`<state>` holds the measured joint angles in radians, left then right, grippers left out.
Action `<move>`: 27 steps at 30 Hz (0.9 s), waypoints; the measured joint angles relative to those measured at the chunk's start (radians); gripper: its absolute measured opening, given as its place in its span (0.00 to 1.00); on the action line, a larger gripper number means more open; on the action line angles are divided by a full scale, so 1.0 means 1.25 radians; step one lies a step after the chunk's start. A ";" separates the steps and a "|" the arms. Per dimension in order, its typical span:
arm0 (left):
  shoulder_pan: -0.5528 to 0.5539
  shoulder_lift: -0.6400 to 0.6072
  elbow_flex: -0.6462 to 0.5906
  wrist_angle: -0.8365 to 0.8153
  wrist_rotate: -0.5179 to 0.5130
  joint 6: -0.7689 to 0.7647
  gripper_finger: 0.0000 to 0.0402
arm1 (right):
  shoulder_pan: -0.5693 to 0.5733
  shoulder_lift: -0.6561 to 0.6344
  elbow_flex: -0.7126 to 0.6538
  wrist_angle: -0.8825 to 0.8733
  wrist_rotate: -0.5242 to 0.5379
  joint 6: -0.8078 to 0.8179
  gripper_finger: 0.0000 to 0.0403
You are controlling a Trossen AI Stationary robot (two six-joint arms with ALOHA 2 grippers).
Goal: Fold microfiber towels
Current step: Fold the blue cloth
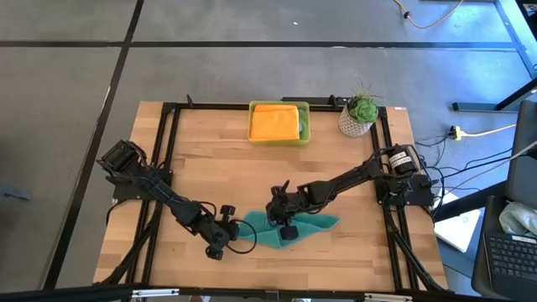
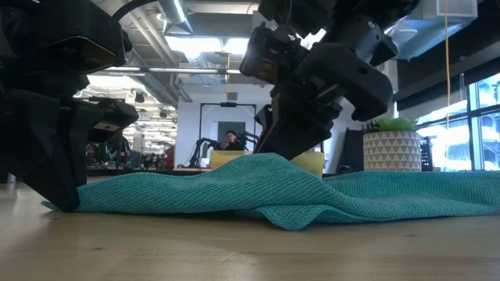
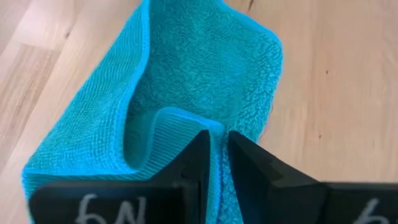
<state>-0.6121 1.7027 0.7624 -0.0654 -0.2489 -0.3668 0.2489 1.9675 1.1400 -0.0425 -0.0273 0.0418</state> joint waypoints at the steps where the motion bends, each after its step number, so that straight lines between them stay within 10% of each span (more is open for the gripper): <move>1: 0.000 0.000 0.000 0.000 0.000 0.000 0.00 | 0.000 0.000 0.000 0.000 0.000 0.000 0.15; 27: 0.000 0.000 0.000 0.000 -0.001 -0.007 0.00 | 0.001 0.000 -0.001 -0.002 0.027 0.025 0.15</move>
<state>-0.6121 1.7027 0.7624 -0.0654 -0.2501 -0.3757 0.2501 1.9675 1.1389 -0.0448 0.0061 0.0729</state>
